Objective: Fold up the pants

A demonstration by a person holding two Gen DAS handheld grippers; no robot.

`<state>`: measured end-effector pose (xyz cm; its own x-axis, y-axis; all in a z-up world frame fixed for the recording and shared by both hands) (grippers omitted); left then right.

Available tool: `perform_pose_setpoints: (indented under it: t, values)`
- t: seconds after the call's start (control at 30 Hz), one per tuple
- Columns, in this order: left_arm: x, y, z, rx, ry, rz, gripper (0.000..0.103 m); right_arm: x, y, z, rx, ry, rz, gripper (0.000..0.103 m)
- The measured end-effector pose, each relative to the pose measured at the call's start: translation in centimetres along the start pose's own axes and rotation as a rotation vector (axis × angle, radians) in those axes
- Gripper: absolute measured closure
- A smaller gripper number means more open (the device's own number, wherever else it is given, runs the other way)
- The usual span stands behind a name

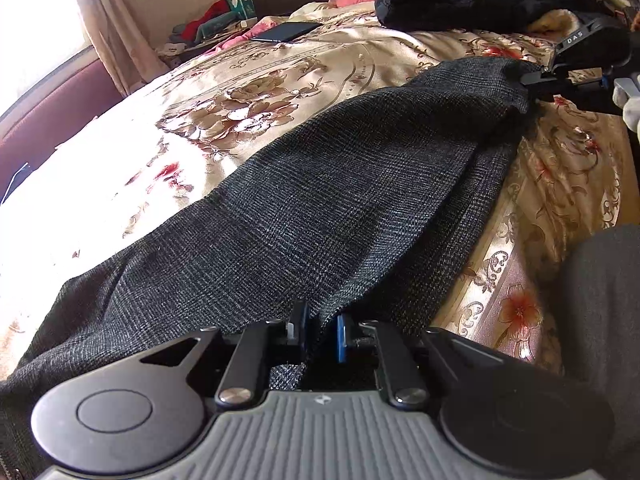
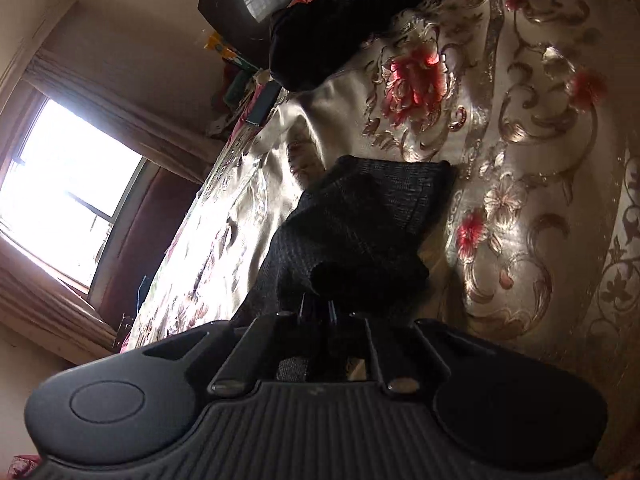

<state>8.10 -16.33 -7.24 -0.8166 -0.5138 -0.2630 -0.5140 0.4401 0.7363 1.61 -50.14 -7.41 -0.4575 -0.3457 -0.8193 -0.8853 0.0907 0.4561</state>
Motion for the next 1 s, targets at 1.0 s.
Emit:
perform_pose_setpoints:
  t: [1.0]
  values:
    - [0.3, -0.3, -0.5, -0.019, -0.028, -0.021, 0.076, 1.9, -3.0, -4.1, 0.097, 0.045, 0.082, 0.075]
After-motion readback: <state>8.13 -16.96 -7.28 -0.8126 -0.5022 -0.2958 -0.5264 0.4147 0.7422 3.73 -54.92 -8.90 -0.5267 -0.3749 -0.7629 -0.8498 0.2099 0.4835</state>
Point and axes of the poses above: each gripper's, at about its wrist camera, not at the fingertips, and y roughly against the way its jaws point, x to its right, z to its underside, the point moved 9 cm from there along -y, roughly the way its jaws point, and after that the axes turned 6 degrees about -y, right-handed, at the moved point
